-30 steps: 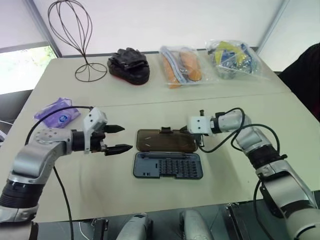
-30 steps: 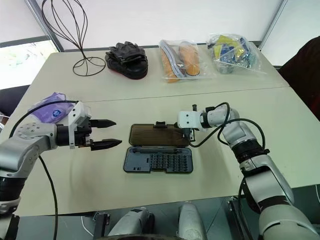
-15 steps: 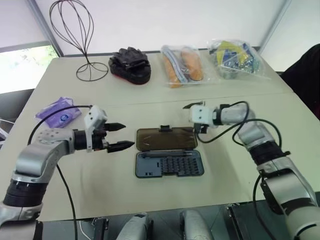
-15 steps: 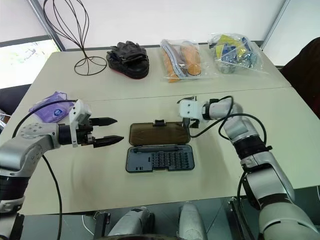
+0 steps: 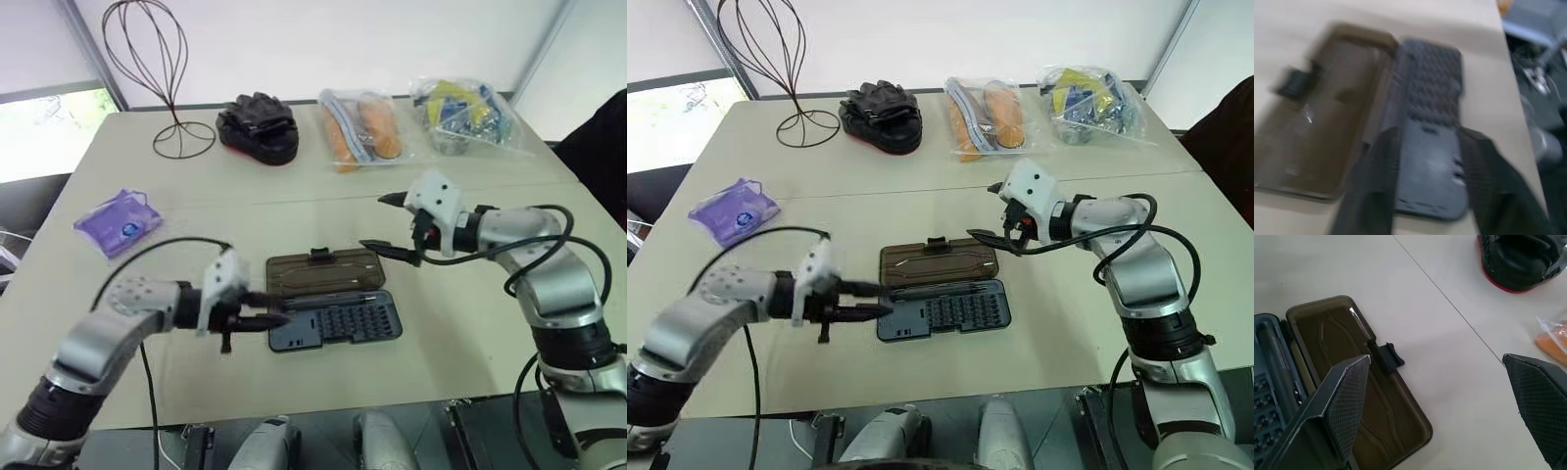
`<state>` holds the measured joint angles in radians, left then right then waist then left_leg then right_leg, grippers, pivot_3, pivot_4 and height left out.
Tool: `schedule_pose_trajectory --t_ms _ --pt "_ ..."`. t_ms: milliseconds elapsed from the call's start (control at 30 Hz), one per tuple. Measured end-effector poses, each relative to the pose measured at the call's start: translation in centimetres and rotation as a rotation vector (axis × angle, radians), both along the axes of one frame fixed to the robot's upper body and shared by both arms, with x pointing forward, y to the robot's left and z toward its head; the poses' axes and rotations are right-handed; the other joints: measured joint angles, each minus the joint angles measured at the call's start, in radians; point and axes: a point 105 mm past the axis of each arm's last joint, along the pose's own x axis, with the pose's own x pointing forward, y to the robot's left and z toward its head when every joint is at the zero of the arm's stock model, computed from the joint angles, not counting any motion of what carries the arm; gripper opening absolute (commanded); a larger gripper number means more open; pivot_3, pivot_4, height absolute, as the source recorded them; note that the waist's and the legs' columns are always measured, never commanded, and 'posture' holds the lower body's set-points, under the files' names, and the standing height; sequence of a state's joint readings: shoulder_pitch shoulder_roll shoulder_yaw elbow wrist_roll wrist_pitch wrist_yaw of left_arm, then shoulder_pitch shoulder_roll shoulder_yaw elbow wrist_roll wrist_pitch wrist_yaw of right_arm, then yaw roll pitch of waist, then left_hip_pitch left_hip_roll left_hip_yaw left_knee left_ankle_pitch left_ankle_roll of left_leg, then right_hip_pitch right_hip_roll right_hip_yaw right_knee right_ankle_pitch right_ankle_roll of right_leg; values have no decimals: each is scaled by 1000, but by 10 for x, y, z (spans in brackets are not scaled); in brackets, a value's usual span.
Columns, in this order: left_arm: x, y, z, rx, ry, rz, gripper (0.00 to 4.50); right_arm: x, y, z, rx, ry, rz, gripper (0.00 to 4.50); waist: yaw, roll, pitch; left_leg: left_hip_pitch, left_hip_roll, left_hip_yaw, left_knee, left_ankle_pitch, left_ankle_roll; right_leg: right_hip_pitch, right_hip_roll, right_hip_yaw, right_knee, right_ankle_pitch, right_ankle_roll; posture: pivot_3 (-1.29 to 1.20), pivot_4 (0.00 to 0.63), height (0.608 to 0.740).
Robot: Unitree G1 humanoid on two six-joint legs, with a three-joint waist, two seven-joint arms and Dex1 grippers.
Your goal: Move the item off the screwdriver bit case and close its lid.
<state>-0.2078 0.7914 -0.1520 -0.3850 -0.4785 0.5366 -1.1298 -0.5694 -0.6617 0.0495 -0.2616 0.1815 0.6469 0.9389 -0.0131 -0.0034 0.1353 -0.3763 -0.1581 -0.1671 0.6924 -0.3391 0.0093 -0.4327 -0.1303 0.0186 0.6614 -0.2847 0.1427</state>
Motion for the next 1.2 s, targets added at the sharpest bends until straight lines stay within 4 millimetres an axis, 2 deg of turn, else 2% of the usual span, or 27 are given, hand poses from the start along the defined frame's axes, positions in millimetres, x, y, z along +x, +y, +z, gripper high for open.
schedule_pose_trajectory --t_ms 100,300,500,600,767,900,1000,1067,1100,1133,1200 --pt "1 -1 -7 30 -22 -39 23 1 1 0 6 -2 -8 4500 10 0 0 0 0 0 0 0 0 1 0 0 -1 0 0 0 150 740" --pt "15 -4 -28 130 -91 -81 23 4 3 -6 9 20 -10 4500 18 0 0 1 0 0 0 0 0 2 0 0 -4 0 0 0 150 740" --pt "16 -7 -28 182 -193 -163 23 11 8 -13 -10 45 23 4500 18 0 0 2 0 0 0 0 0 4 0 -1 -4 0 0 0 150 740" --pt "17 -7 -29 197 -221 -179 23 21 10 -24 -28 90 31 4500 18 0 0 2 0 0 0 0 0 5 0 -1 -5 0 0 0 150 740" --pt "20 -7 -29 200 -232 -175 23 32 12 -58 -78 247 83 4500 17 0 0 3 0 -1 0 0 0 5 1 -1 -5 0 0 0 150 740" --pt "21 -8 -29 195 -238 -164 23 47 10 -68 -93 298 70 4500 15 0 0 3 0 -1 0 0 0 5 1 -1 -5 0 0 0 150 740" --pt "21 -8 -30 186 -238 -148 0 58 6 -73 -98 321 48 3753 13 0 0 3 0 -1 0 0 0 5 1 -1 -5 0 0 0 150 740" --pt "21 -8 -30 181 -239 -138 0 62 5 -80 -116 341 44 2844 10 0 0 3 0 -2 0 0 0 5 1 -1 -5 0 0 0 150 740" --pt "21 -8 -31 180 -239 -136 0 62 3 -86 -138 352 51 2183 10 0 0 3 0 -2 0 0 0 5 1 -2 -5 0 0 0 150 740" --pt "20 -8 -31 179 -237 -133 0 61 3 -90 -156 358 69 1791 8 0 0 3 0 -2 0 0 0 5 1 -2 -5 0 0 0 150 740" --pt "20 -7 -32 177 -238 -119 0 59 7 -90 -194 339 123 721 0 1 -1 4 0 -2 0 0 0 6 1 -2 -5 0 0 0 150 740"
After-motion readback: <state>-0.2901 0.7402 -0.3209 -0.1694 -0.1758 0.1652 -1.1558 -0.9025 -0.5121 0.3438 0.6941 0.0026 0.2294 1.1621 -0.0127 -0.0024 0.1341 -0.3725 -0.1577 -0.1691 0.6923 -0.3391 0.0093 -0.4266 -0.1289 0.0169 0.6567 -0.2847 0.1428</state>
